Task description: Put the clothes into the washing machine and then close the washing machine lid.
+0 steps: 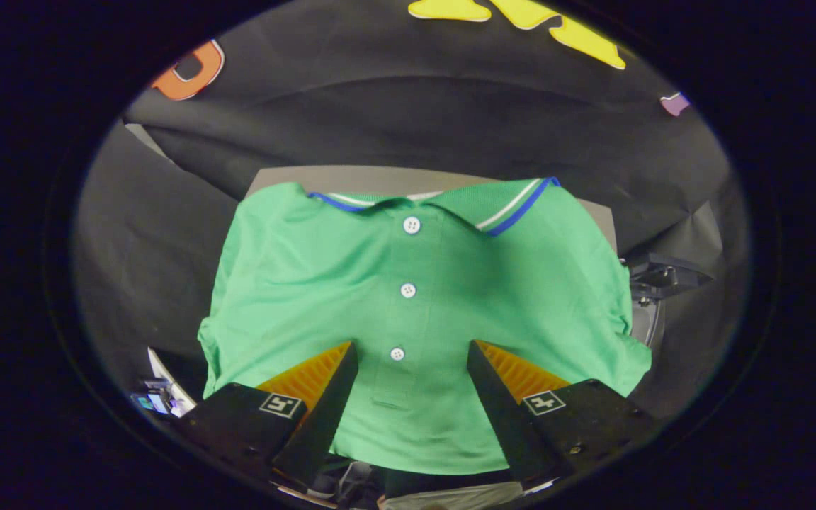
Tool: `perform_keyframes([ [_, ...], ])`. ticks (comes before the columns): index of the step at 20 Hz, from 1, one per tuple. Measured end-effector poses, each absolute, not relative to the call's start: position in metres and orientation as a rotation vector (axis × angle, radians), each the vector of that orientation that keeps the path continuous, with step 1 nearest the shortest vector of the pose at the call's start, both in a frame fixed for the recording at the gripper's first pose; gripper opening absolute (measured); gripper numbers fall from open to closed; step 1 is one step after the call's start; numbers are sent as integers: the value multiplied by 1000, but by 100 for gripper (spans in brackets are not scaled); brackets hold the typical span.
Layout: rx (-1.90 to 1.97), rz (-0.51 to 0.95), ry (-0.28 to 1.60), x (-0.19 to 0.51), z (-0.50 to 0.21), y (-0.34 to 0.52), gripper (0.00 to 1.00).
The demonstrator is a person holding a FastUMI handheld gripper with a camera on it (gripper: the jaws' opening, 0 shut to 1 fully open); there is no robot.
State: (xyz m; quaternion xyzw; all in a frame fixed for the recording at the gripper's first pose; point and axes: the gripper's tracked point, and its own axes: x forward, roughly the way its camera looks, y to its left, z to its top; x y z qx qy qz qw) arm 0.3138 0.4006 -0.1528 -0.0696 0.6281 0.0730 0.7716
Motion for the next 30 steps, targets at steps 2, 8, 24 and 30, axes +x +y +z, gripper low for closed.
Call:
perform_keyframes([
  [2,-199,137,1394,312,-154,401,98],
  [8,-230,105,1418,312,-155,406,96],
  [24,-135,163,1408,312,-150,391,7],
  [30,-62,184,1400,303,-125,392,5],
])
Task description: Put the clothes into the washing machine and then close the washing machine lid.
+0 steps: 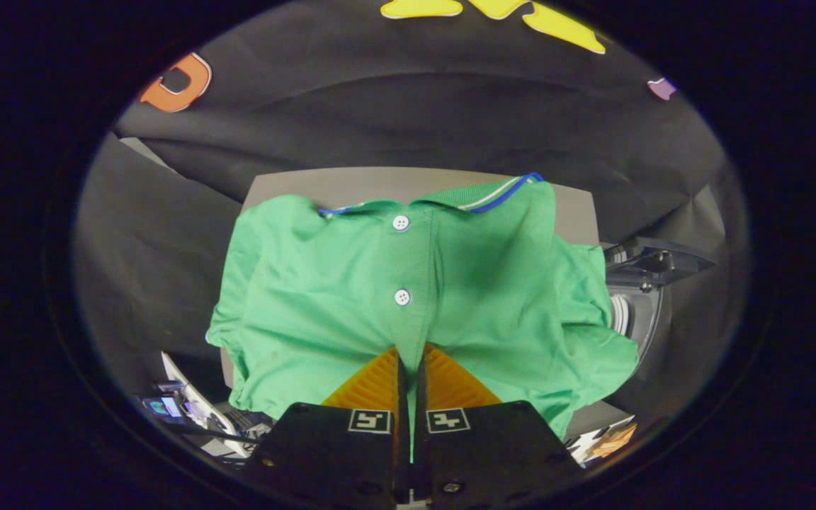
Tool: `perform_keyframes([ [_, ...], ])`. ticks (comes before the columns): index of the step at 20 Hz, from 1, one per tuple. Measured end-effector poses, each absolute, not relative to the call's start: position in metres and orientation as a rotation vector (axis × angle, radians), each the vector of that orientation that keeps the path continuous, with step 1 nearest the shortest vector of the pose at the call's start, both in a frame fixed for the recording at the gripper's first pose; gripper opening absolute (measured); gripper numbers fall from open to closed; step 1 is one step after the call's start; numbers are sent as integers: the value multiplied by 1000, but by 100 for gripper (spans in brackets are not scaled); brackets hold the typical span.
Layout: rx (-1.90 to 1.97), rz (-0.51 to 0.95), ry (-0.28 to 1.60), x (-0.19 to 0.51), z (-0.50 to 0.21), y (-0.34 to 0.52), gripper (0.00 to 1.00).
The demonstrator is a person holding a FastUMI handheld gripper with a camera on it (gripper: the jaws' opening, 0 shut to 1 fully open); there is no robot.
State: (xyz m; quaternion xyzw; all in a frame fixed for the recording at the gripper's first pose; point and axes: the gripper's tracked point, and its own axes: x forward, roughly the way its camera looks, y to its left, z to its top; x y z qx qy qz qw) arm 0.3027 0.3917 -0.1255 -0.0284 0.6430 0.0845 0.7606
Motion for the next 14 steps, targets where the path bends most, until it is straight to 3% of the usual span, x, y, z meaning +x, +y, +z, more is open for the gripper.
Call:
perform_keyframes([
  [14,159,284,1265,287,-15,383,5],
])
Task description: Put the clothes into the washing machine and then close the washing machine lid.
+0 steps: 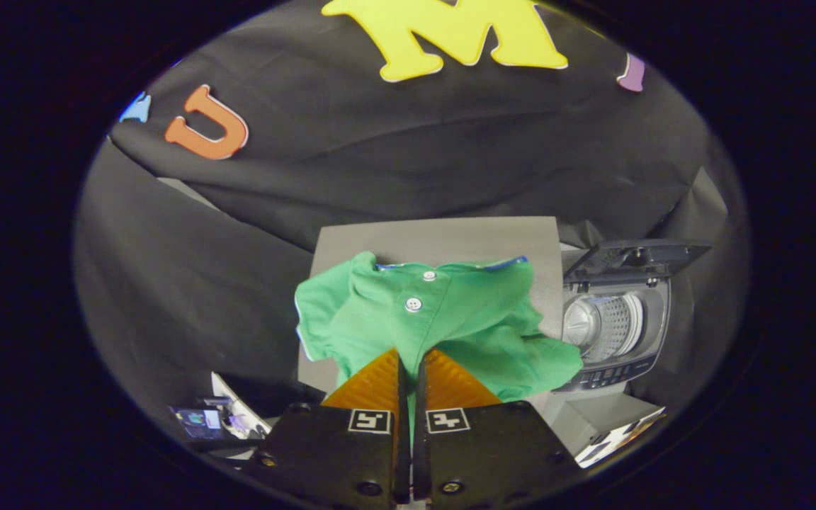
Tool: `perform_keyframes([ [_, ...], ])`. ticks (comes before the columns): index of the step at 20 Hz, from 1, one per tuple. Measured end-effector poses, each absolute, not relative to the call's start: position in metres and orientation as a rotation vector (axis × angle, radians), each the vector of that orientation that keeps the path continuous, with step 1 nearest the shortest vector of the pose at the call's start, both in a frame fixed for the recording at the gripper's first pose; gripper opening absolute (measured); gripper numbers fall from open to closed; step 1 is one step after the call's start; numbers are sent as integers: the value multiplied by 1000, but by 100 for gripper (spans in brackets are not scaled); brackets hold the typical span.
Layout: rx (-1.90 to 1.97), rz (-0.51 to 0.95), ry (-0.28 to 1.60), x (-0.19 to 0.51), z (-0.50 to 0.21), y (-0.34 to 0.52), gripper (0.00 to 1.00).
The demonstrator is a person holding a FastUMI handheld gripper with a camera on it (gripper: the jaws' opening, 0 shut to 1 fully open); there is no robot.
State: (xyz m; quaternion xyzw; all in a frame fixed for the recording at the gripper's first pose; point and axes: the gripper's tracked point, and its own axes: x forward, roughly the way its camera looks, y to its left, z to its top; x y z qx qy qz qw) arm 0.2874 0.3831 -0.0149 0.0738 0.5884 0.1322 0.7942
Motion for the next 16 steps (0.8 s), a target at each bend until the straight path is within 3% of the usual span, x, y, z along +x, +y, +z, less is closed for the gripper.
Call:
perform_keyframes([
  [7,191,284,1151,275,41,356,5],
  [16,187,164,1019,255,89,271,5],
])
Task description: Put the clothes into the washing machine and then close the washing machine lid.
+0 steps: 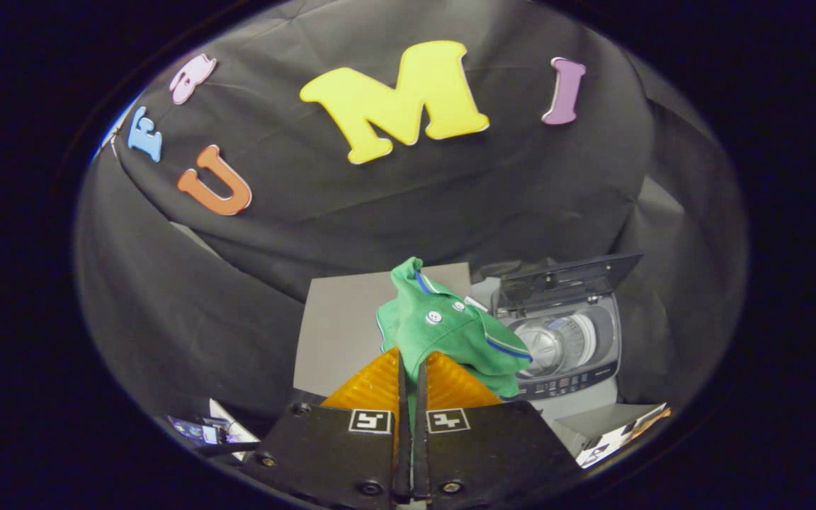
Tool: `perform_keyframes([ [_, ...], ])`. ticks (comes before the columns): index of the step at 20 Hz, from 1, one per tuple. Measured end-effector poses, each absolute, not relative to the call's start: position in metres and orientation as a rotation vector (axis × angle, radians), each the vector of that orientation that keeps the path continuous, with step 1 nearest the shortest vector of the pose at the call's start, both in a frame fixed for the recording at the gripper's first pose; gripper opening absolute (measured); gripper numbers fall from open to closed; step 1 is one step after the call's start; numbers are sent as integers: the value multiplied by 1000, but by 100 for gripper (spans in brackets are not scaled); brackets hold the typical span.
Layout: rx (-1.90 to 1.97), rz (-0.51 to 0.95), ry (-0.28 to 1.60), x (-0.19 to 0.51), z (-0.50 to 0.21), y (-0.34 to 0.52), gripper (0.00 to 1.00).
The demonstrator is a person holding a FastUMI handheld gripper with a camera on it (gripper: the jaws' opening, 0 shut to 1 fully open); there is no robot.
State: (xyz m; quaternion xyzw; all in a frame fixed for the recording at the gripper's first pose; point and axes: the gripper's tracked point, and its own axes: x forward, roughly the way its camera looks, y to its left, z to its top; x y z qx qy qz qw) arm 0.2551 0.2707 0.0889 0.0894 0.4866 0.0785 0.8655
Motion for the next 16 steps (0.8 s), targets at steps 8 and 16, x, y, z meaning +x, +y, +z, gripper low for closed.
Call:
perform_keyframes([
  [8,251,21,952,229,101,174,5],
  [16,300,-96,908,201,97,91,5],
])
